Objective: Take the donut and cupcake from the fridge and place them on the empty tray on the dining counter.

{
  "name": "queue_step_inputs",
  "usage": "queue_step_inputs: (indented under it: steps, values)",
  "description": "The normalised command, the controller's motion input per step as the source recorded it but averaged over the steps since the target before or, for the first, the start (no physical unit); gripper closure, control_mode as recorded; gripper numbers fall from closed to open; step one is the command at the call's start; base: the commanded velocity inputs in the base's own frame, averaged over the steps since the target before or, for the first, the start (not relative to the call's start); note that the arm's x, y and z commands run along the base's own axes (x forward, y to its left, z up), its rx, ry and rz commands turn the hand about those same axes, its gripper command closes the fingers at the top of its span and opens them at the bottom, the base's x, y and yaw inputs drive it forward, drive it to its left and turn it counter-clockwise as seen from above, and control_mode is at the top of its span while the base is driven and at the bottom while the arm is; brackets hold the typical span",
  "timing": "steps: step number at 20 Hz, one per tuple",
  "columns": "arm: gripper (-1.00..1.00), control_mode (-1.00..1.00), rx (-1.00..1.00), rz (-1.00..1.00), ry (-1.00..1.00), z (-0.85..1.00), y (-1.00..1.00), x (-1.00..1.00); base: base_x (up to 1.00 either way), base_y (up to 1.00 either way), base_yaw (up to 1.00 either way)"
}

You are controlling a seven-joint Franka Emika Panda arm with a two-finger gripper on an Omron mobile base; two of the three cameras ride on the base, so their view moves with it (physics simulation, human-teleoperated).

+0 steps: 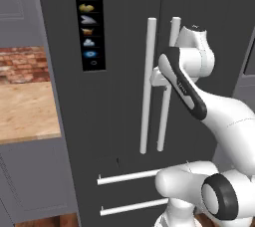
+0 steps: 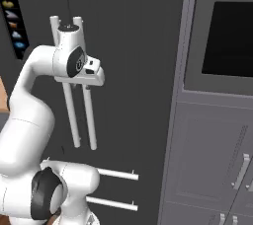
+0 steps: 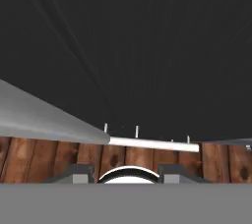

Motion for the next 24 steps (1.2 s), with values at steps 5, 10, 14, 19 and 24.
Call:
queue_step_inputs:
  steps: [5,10,14,19,24]
  values:
    - [-1.0,-1.0,-0.02,0.0,-0.22,0.0,0.0,-0.75,0.0,0.0,0.0]
    - [-1.0,-1.0,-0.11,0.0,-0.46,0.19,0.0,-0.97,0.0,0.0,0.0]
    - [-1.0,-1.0,0.0,0.0,-0.25,0.53,0.01,-0.89,0.0,0.0,0.0]
    - [-1.0,1.0,0.0,0.0,-0.14,0.46,0.0,-0.59,-0.39,0.0,0.0]
    - [-1.0,1.0,0.0,0.0,0.0,0.0,0.0,0.0,-0.93,0.09,0.0]
